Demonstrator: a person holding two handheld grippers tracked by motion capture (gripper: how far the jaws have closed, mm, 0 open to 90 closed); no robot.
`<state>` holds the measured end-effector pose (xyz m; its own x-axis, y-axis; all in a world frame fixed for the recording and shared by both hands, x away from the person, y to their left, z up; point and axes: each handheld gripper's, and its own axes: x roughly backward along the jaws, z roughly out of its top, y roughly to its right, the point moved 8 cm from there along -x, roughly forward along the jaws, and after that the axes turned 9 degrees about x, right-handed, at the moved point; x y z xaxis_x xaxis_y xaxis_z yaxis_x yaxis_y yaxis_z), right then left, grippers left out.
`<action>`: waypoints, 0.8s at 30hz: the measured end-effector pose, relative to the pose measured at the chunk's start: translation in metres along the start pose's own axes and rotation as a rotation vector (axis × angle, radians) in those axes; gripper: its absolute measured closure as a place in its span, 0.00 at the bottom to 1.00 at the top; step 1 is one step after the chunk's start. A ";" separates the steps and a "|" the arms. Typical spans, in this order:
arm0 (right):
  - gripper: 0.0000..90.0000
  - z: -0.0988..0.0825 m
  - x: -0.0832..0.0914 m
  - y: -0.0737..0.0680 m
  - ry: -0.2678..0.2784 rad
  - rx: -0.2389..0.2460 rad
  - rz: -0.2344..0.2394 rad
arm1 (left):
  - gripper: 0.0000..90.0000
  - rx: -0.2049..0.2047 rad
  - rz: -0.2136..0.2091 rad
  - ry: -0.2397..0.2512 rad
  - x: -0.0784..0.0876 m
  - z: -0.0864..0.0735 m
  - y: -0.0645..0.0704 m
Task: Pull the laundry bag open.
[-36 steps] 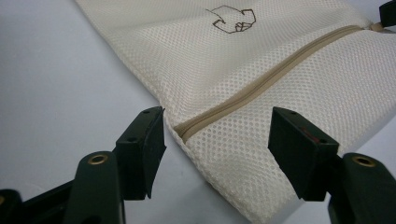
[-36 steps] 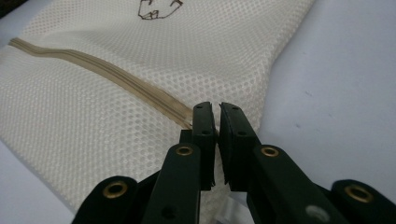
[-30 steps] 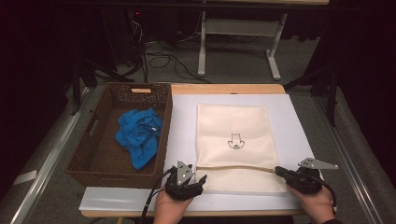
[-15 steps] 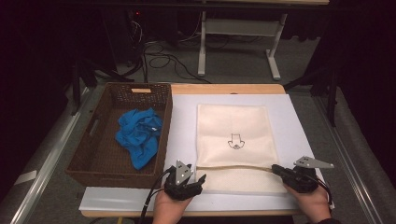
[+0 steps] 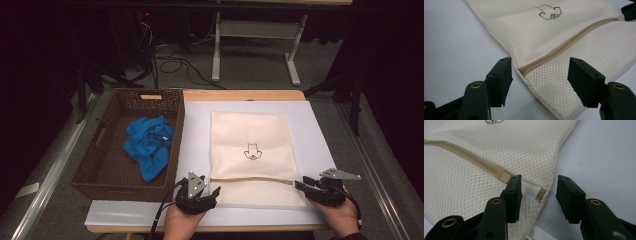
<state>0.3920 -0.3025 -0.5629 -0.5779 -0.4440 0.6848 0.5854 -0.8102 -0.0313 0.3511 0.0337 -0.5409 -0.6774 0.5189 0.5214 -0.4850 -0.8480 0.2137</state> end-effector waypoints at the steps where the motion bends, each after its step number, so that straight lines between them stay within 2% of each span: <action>1: 0.65 0.000 -0.001 -0.001 -0.002 0.011 -0.005 | 0.41 0.003 0.003 0.004 0.000 0.001 0.000; 3: 0.67 0.000 -0.001 -0.003 -0.004 0.014 0.001 | 0.41 0.006 0.005 0.003 0.001 0.002 -0.001; 4: 0.69 0.000 -0.001 -0.004 0.000 0.033 0.001 | 0.41 0.010 0.002 0.006 0.001 0.003 0.000; 8: 0.76 -0.001 -0.001 -0.006 -0.007 0.031 0.015 | 0.41 0.001 -0.003 -0.001 0.001 0.002 0.001; 10: 0.83 0.000 -0.001 -0.008 -0.012 0.053 0.011 | 0.43 -0.001 -0.002 -0.004 0.000 0.002 0.001; 11: 0.83 0.000 -0.001 -0.008 -0.012 0.053 0.011 | 0.43 -0.001 -0.007 -0.002 0.001 0.003 0.002; 14: 0.91 0.000 -0.002 -0.013 -0.018 0.047 0.024 | 0.47 -0.001 -0.015 0.012 0.002 0.004 0.003; 17: 0.93 0.001 -0.002 -0.014 -0.016 0.067 0.015 | 0.49 0.004 -0.022 0.017 0.002 0.005 0.004; 24: 0.93 0.005 0.004 -0.016 0.014 0.066 -0.007 | 0.51 0.010 -0.018 0.020 0.002 0.005 0.005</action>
<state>0.3836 -0.2893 -0.5559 -0.5897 -0.4440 0.6746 0.6171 -0.7866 0.0217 0.3504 0.0301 -0.5352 -0.6793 0.5361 0.5012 -0.4920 -0.8394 0.2309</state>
